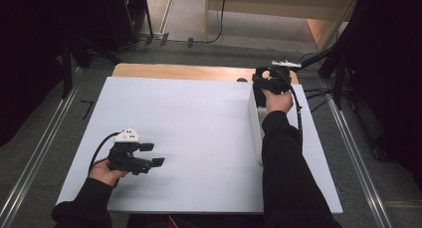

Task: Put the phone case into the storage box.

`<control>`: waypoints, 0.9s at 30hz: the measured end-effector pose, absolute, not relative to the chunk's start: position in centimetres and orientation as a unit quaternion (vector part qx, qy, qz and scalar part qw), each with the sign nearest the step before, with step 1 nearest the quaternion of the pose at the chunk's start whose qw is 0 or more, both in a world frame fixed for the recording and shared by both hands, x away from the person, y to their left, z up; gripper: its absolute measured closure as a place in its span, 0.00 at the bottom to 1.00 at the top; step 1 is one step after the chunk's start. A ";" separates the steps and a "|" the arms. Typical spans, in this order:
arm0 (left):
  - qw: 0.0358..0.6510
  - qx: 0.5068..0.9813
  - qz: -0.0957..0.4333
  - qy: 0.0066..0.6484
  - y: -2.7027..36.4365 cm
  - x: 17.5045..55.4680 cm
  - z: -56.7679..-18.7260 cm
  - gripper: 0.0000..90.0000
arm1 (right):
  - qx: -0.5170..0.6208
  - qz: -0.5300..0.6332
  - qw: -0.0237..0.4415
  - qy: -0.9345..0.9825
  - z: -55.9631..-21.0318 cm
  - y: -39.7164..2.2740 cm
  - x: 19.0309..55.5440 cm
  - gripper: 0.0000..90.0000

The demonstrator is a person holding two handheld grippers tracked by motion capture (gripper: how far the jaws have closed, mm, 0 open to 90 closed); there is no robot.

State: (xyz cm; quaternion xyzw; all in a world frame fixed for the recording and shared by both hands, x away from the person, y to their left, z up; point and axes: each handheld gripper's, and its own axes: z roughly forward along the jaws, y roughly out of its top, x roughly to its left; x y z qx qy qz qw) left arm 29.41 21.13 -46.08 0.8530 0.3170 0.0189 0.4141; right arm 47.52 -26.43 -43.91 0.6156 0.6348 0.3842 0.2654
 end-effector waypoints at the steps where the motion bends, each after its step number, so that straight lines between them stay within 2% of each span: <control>1: 0.414 0.853 0.019 0.317 21.1 29.4 -46.1 0.29 | 0.617 0.385 0.262 0.635 -43.9 -26.5 47.6 0.10; 7: 0.414 0.853 0.019 0.317 21.1 29.4 -46.1 0.29 | 0.618 0.387 0.251 0.637 -43.8 -26.6 47.7 0.06; 9: 0.415 0.853 0.019 0.317 21.1 29.4 -46.1 0.29 | 0.618 0.380 0.252 0.641 -43.6 -26.6 47.7 0.01; 24: 0.415 0.853 0.018 0.316 21.1 29.4 -46.1 0.29 | 0.609 0.395 0.233 0.647 -41.4 -27.2 48.0 0.01; 27: 0.417 0.852 0.018 0.316 21.1 29.4 -46.1 0.29 | 0.600 0.388 0.245 0.655 -40.7 -27.1 48.0 0.01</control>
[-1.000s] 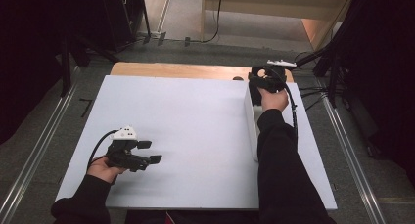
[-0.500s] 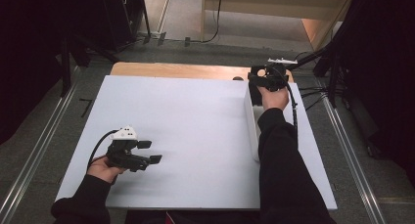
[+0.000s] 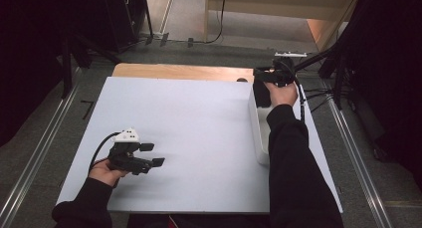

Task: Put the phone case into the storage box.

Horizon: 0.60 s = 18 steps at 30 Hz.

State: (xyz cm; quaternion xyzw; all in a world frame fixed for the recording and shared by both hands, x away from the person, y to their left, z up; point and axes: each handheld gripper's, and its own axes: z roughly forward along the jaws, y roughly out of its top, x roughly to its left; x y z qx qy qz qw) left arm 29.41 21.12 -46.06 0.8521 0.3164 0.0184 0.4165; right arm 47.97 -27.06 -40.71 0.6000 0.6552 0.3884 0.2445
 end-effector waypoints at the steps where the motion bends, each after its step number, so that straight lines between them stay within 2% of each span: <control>1: 0.416 0.852 0.019 0.316 21.1 29.4 -46.1 0.29 | 0.599 0.389 0.245 0.656 -40.5 -27.1 48.0 0.01; 18: 0.414 0.853 0.014 0.316 21.0 29.4 -46.1 0.29 | 0.586 0.397 0.231 0.668 -37.1 -27.5 47.8 0.02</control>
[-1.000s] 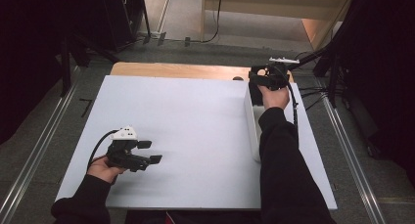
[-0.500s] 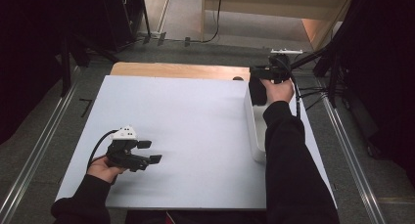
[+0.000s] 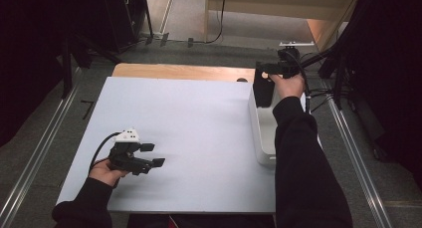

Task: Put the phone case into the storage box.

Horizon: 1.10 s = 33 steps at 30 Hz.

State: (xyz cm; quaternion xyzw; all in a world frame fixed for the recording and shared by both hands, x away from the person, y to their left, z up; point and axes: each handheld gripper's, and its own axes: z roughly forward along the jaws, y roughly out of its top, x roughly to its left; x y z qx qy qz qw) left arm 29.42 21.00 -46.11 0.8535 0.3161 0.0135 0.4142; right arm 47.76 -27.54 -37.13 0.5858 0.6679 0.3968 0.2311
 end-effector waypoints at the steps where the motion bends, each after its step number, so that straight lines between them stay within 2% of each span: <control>1: 0.415 0.853 0.013 0.316 21.0 29.4 -46.1 0.29 | 0.581 0.402 0.226 0.671 -36.9 -27.5 47.7 0.04; 15: 0.415 0.853 0.014 0.316 21.0 29.5 -46.1 0.29 | 0.525 0.412 0.180 0.723 -34.1 -26.0 45.8 0.08; 21: 0.415 0.853 0.014 0.317 21.1 29.5 -46.1 0.29 | 0.515 0.409 0.154 0.737 -33.8 -25.3 44.8 0.09; 23: 0.416 0.852 0.015 0.318 21.1 29.5 -46.1 0.29 | 0.512 0.409 0.151 0.740 -33.6 -25.1 44.4 0.13; 33: 0.415 0.853 0.014 0.317 21.2 29.6 -46.1 0.29 | 0.490 0.430 0.127 0.748 -34.0 -24.0 42.5 0.13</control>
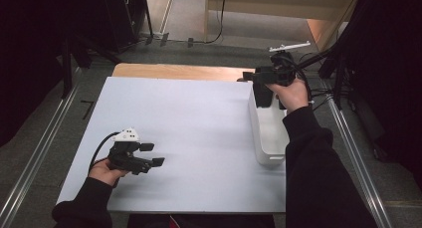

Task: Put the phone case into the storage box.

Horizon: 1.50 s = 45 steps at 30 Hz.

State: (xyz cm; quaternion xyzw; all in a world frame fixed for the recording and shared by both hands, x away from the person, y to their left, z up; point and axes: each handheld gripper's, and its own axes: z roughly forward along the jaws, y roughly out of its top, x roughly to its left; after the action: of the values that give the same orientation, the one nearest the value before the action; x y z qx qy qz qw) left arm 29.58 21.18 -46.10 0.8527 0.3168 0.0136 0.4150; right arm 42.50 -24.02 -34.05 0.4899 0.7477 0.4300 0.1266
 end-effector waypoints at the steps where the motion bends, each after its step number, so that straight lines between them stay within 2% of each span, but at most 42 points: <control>1: 0.415 0.852 0.013 0.318 21.2 29.6 -46.1 0.29 | 0.490 0.427 0.125 0.750 -34.2 -23.8 42.3 0.13; 28: 0.417 0.851 0.012 0.318 21.2 29.6 -46.1 0.29 | 0.447 0.422 0.087 0.784 -37.8 -21.0 38.0 0.14; 33: 0.418 0.851 0.013 0.318 21.3 29.6 -46.0 0.29 | 0.428 0.428 0.084 0.791 -38.6 -20.7 37.6 0.19; 45: 0.420 0.851 0.012 0.315 21.3 29.5 -45.9 0.29 | 0.425 0.440 0.064 0.789 -40.1 -20.6 35.5 0.20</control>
State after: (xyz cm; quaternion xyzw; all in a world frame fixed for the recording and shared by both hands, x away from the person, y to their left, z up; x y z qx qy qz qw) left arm 29.50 21.29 -45.93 0.8513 0.3146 0.0115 0.4197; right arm 35.55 -20.61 -40.08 0.4250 0.7887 0.4397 0.0643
